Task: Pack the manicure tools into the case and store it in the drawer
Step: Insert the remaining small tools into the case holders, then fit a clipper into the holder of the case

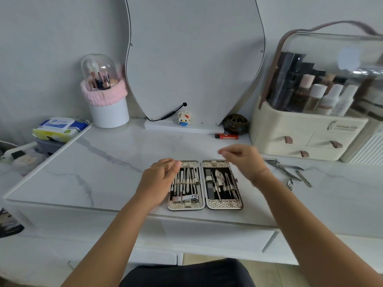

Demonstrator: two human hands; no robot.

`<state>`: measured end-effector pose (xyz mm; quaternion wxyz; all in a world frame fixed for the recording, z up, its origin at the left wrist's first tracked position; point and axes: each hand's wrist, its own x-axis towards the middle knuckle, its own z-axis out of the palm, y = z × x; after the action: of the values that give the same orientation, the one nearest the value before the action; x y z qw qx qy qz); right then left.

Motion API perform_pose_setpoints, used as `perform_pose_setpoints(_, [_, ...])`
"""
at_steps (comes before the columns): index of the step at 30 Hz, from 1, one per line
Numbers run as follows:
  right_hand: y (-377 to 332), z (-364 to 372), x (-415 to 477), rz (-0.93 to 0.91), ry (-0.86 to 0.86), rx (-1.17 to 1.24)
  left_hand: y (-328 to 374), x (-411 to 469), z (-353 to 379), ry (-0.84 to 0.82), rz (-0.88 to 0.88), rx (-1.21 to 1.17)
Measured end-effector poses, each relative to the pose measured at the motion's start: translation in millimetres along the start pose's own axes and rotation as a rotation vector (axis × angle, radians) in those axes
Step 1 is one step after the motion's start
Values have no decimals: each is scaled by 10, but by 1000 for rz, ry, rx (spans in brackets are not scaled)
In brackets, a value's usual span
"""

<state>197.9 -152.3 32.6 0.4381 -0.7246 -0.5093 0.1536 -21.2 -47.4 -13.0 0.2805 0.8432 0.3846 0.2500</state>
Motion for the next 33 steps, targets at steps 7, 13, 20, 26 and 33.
perform_pose_setpoints(7, [622, -773, -6, 175, 203, -417, 44, 1, 43, -9, 36, 183])
perform_pose_setpoints(13, [811, -795, 111, 255, 121, -690, 72, -13, 11, 1, 20, 131])
perform_pose_setpoints(20, [755, -702, 191, 248, 110, -672, 53, -6, 11, 4, -3, 86])
perform_pose_setpoints(26, [632, -681, 265, 278, -31, -695, 54, -7, 10, -3, -5, 82])
perform_pose_setpoints(33, [208, -517, 160, 87, 119, -504, 104, -39, -76, 51, 0, -90])
